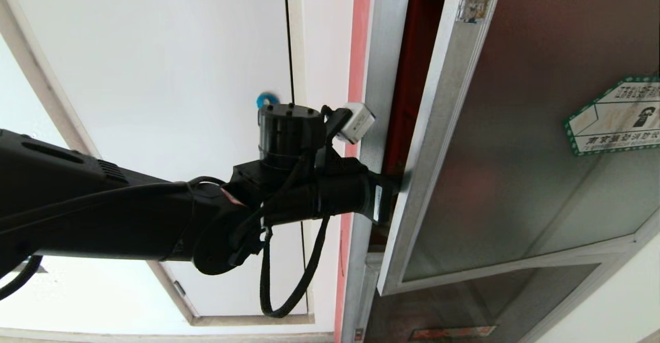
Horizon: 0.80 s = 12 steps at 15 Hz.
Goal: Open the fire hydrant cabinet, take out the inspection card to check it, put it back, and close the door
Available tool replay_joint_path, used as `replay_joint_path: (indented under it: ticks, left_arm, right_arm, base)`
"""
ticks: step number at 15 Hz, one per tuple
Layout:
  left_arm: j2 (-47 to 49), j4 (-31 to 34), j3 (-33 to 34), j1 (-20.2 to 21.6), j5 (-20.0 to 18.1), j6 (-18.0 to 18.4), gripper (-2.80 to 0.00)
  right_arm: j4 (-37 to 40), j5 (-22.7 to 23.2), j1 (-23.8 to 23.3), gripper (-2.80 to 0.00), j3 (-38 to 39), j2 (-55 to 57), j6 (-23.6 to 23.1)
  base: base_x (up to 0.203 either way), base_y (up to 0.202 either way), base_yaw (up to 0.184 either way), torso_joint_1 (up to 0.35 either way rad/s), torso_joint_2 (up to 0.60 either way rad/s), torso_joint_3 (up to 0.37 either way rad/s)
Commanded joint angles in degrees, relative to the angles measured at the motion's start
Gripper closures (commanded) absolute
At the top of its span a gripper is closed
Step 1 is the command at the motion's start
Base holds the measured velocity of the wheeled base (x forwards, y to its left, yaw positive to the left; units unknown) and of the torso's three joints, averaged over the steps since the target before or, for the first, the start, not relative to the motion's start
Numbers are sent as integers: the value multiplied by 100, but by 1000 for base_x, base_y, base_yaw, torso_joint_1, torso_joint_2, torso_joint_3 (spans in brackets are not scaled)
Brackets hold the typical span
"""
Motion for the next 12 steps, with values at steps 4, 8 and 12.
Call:
replay_joint_path:
  ticks: [4,8,12]
  left_arm:
    - [-425,-14,579,-224,-65,2,0]
    - [-585,4,755,-540,-73,2,0]
    - [-588,207,768,-936,-64,2,0]
  right_arm:
    - [0,0,4,0,1,12,8]
    - [2,0,4,0,1,8,0]
    - [2,0,4,0,1,11,0]
  base:
    - [0,0,0,0,0,0]
    - [0,0,0,0,0,0]
    - [0,0,0,0,0,0]
